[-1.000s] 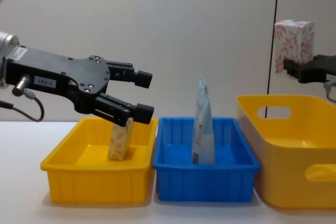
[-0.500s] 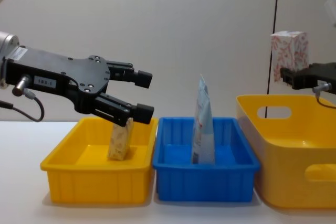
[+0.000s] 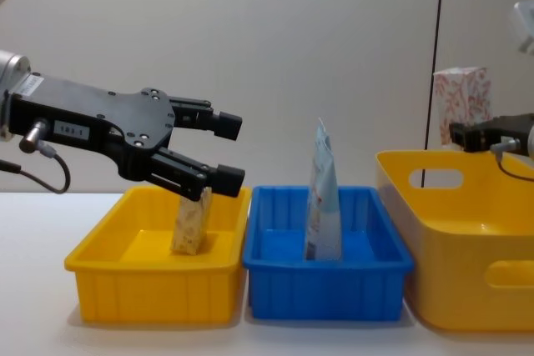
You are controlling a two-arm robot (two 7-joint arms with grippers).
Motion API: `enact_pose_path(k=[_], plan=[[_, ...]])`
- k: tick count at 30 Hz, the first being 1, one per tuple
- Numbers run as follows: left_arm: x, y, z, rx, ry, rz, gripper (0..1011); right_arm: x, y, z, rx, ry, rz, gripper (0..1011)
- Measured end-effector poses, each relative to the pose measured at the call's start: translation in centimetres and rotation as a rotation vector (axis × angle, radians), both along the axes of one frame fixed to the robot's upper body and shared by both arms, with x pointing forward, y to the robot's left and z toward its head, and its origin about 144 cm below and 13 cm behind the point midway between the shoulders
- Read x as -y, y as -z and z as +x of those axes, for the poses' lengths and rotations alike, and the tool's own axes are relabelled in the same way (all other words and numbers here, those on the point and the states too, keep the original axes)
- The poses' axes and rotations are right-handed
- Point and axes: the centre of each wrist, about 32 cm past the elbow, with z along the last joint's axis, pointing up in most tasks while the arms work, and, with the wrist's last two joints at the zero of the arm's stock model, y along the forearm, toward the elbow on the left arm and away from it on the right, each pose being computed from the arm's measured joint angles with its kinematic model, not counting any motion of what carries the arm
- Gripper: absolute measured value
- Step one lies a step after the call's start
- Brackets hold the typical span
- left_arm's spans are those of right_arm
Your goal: Bimanual collaborative sorting of washing and personal care products
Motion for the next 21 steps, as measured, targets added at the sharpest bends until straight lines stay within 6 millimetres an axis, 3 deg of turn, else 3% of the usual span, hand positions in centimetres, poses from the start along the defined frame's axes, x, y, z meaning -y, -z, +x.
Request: enact_pose_path(k=[21], plan=[[0.00, 0.00, 0.00, 0.000, 0.000, 0.000, 1001, -0.75, 0.03, -0.20, -0.092, 0.036, 0.003, 379]])
